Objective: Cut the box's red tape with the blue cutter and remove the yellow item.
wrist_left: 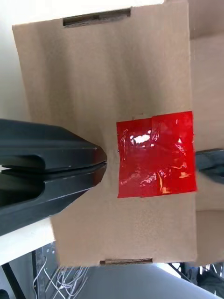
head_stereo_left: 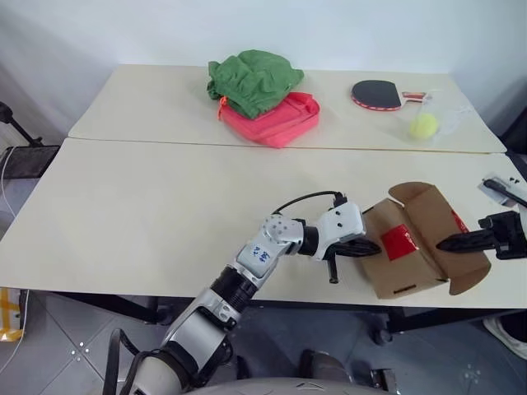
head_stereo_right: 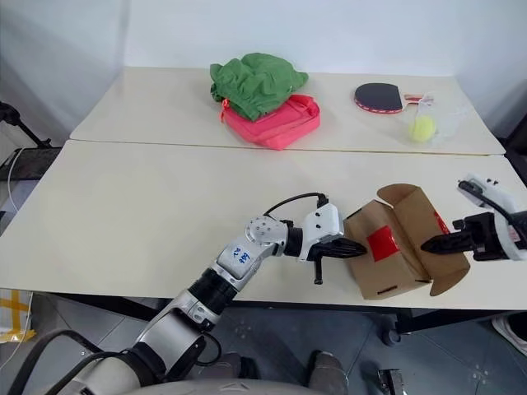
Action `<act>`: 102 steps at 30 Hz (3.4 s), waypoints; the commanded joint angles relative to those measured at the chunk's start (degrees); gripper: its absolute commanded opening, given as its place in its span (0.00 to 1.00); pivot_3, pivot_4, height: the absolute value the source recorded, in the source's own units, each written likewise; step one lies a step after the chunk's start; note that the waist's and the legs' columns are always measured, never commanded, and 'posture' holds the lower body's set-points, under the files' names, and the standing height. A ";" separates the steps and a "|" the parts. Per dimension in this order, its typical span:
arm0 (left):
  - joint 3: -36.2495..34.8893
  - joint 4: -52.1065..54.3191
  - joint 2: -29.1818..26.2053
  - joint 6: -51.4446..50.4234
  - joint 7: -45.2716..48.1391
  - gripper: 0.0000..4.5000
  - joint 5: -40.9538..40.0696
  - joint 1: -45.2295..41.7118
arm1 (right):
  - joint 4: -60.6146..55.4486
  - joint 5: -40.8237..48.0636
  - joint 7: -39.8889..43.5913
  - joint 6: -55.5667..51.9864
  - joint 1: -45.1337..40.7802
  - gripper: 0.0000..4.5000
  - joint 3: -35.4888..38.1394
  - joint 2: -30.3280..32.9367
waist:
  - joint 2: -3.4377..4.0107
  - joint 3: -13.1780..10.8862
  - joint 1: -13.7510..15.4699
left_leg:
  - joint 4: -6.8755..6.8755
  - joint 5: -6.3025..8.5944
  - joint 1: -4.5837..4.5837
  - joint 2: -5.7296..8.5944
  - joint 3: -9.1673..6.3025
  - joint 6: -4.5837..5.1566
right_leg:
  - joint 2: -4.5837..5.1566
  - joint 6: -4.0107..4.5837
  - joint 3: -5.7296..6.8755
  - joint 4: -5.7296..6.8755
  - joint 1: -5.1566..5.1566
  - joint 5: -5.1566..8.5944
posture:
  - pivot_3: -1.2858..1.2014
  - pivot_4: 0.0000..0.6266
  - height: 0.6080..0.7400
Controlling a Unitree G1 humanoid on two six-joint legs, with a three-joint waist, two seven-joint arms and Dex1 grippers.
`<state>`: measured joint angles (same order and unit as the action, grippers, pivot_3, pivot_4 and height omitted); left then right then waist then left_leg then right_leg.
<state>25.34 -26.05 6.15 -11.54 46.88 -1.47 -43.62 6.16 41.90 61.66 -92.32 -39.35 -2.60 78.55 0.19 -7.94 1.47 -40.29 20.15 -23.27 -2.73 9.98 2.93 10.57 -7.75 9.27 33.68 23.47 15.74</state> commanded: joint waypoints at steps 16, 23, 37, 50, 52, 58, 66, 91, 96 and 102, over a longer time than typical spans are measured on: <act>-2.63 1.88 -1.96 -4.26 -3.37 0.00 1.85 0.90 | -1.94 19.89 -32.14 -0.18 -7.41 0.00 2.12 -1.38 | 0.19 -0.66 -0.23 | 0.05 -0.01 -0.13 -0.03 0.07 -0.03 | -0.02 -0.14 0.12 0.18 0.14 -0.08 | 0.52 0.24 1.00; -4.39 15.79 -9.60 -11.72 7.67 0.00 -5.34 0.58 | -2.47 30.78 -42.27 -0.18 -5.47 0.00 5.63 0.79 | 0.21 -0.68 -0.12 | 0.03 -0.04 -0.16 -0.01 0.09 -0.07 | -0.10 -0.15 0.21 0.23 0.17 -0.08 | 0.52 0.24 1.00; -6.46 0.19 2.41 -2.92 3.78 0.00 -6.31 -15.69 | -4.41 48.25 -57.80 -0.18 -3.39 0.00 8.27 2.89 | 0.17 -0.70 -0.09 | -0.07 -0.05 -0.35 0.12 0.08 0.01 | -0.17 -0.36 0.24 0.11 0.18 -0.20 | 0.52 0.24 1.00; 2.38 -12.89 4.30 4.08 4.31 0.00 4.26 -15.23 | -7.74 70.61 -73.15 12.32 8.49 0.00 8.08 9.41 | 0.13 -0.73 0.12 | -0.13 -0.04 -0.39 0.09 0.06 0.03 | -0.15 -0.36 0.24 0.12 0.22 -0.20 | 0.52 0.24 1.00; 3.16 -12.96 3.56 3.40 5.10 0.00 5.15 -14.46 | -7.98 71.10 -73.20 13.45 9.95 0.00 8.51 10.27 | 0.12 -0.73 0.12 | -0.20 -0.04 -0.37 0.08 0.03 0.03 | -0.15 -0.36 0.25 0.12 0.16 -0.20 | 0.52 0.24 1.00; 3.71 -13.78 0.61 -1.76 7.71 0.00 5.22 -11.35 | -0.54 63.13 -62.98 10.29 12.02 0.00 11.40 11.17 | -0.04 -0.64 0.28 | -0.46 0.02 -0.37 -0.01 -0.11 0.13 | -0.16 -0.36 0.24 0.16 0.00 -0.20 | 0.52 0.24 1.00; 1.70 -14.58 -1.93 -2.99 6.53 0.00 4.97 -8.54 | 2.74 38.83 -45.69 11.18 10.16 0.00 8.89 8.69 | -0.41 -0.40 0.20 | -1.01 0.28 -0.05 -0.01 -0.25 0.60 | 0.03 -0.33 0.07 -0.17 -0.74 -0.20 | 0.52 0.24 1.00; -4.27 4.98 -8.00 -14.68 6.17 0.00 -0.84 -5.82 | -4.17 12.39 -32.21 5.21 7.03 0.00 12.90 -8.48 | 0.09 -0.60 -0.16 | -1.02 0.14 -0.50 0.00 -0.09 0.41 | 0.02 -0.57 0.00 0.39 0.01 -0.39 | 0.52 0.24 1.00; -4.63 6.77 -9.72 -17.42 6.55 0.00 -1.26 -5.47 | -5.99 11.38 -34.15 1.51 7.67 0.00 17.20 -12.95 | 0.12 -0.60 -0.11 | -1.00 0.10 -0.84 0.14 -0.08 0.34 | -0.14 -0.75 0.20 0.35 0.28 -0.48 | 0.52 0.24 1.00; -6.57 11.05 -15.06 -20.97 8.53 0.28 -2.83 -4.90 | -8.78 10.42 -35.06 0.27 11.17 0.22 24.92 -17.15 | 0.13 -0.62 -0.14 | -0.98 0.06 -0.84 0.08 -0.02 0.28 | -0.17 -0.77 0.20 0.29 0.29 -0.49 | 0.52 0.24 1.00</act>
<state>20.35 -18.38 -8.55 -32.35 54.70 -2.58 -48.10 -0.54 52.64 26.27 -92.17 -28.40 18.96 61.21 0.32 -8.56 1.33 -41.28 20.21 -24.12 -2.65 9.95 3.21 10.41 -8.51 9.47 33.97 23.76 15.25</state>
